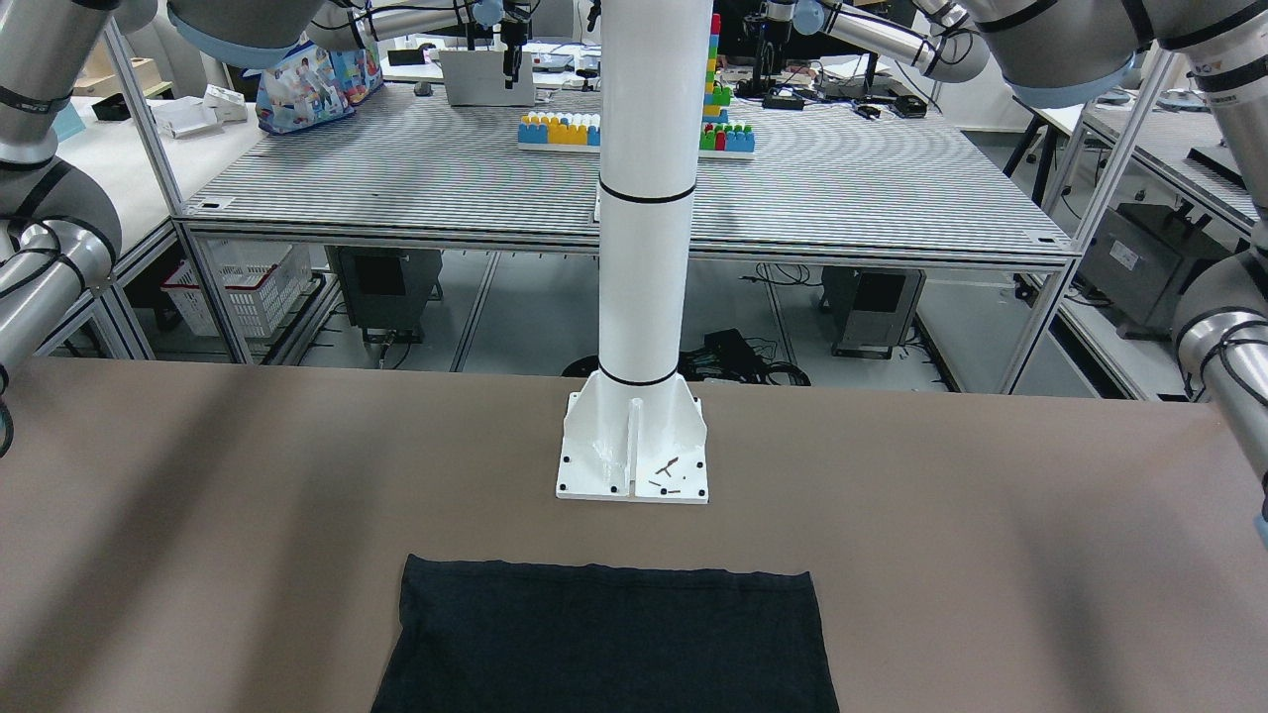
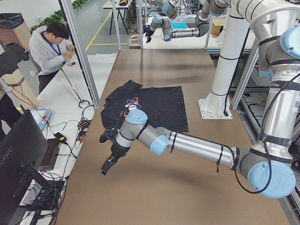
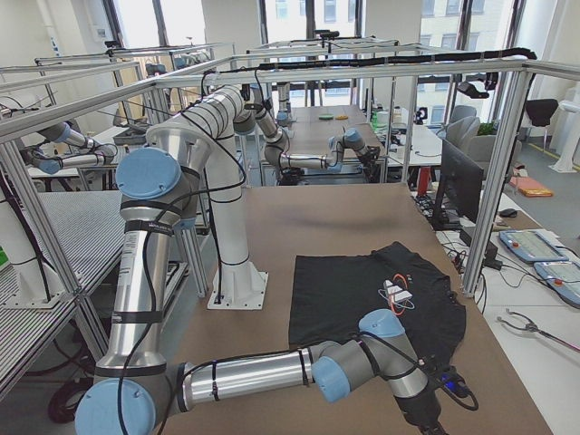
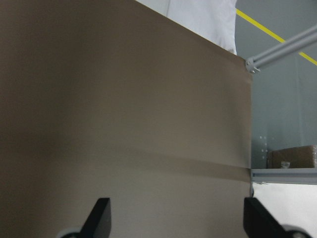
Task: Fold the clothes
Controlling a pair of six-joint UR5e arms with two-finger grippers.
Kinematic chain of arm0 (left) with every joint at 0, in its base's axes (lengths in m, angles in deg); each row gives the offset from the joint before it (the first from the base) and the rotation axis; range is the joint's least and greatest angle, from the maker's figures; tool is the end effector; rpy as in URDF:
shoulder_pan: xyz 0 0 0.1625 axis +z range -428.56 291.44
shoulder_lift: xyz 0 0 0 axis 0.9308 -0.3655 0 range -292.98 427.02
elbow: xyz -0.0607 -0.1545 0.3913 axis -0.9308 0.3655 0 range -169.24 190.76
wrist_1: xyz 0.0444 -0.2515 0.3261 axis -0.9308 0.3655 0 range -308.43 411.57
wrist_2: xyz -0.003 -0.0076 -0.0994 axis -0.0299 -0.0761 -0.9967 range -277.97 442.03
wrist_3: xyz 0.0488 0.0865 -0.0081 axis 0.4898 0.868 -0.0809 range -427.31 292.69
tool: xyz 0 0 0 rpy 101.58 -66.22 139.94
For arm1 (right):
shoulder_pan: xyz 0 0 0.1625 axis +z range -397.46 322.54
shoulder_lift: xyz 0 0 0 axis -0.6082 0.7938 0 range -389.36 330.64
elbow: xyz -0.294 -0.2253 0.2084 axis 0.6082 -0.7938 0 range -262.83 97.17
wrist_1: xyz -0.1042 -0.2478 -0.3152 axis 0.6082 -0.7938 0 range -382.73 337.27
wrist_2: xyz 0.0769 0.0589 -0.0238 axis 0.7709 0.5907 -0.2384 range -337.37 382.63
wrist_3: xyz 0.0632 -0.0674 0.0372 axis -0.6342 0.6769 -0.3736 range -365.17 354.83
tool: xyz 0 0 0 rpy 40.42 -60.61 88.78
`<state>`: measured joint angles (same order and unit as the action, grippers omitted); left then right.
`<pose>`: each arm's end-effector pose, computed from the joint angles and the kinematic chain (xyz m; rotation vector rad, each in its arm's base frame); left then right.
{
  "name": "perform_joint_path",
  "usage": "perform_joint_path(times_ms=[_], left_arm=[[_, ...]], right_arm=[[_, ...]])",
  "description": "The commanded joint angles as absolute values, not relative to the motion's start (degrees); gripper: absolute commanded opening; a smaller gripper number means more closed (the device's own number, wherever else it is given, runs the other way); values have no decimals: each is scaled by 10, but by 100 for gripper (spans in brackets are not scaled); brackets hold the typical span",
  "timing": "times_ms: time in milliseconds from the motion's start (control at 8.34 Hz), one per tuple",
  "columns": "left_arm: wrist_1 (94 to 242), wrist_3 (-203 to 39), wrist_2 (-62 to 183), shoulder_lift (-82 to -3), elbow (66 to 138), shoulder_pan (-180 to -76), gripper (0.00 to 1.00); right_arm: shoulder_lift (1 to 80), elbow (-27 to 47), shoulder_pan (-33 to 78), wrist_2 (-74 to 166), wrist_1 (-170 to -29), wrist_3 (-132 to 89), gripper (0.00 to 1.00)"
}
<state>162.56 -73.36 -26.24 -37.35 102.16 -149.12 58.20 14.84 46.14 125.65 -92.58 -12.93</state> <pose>0.0010 -0.6278 0.4838 0.5890 0.3909 0.1589 0.0501 -0.5483 0.5517 0.4944 -0.2851 -0.0371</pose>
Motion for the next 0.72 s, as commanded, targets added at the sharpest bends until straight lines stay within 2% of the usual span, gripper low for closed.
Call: perform_joint_path(times_ms=[0,600], left_arm=[[1642,-767,-323,-467,922,-1437,100],[1740,-943,-326,-558,822,-1313,100]], right_arm=[[504,69,403,1282,-912,-211,95],[426,53,270,1288,-908,-428,95]])
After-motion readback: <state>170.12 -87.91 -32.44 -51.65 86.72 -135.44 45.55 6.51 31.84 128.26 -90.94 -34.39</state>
